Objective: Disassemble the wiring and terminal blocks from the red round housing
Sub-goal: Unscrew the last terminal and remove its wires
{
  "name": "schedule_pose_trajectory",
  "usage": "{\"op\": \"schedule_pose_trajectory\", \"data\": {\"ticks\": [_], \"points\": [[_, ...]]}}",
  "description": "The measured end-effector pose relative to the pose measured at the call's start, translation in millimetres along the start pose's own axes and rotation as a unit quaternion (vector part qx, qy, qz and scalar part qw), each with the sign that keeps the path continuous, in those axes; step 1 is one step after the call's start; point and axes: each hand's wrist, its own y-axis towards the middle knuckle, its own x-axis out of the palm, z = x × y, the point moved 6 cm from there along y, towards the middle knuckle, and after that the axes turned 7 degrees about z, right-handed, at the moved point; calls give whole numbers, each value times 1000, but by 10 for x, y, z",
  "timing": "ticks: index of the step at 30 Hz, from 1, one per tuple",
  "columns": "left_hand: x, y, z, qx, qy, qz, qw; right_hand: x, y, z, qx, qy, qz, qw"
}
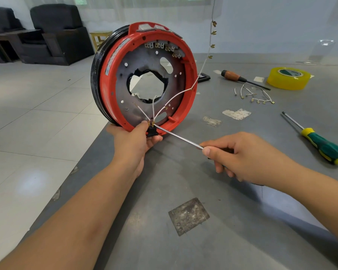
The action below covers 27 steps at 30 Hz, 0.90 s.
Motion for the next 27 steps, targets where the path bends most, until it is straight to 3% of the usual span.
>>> {"op": "schedule_pose_trajectory", "data": {"ticks": [5,9,27], "points": [[7,-13,14,-11,-11,5,1000,2,-81,-148,-96,-156,74,980],[16,-16,17,-20,-19,4,1000,18,-118,-227,-123,-231,98,960],[-5,82,-66,-55,-14,7,998,123,-160,-219,-141,-349,95,922]]}}
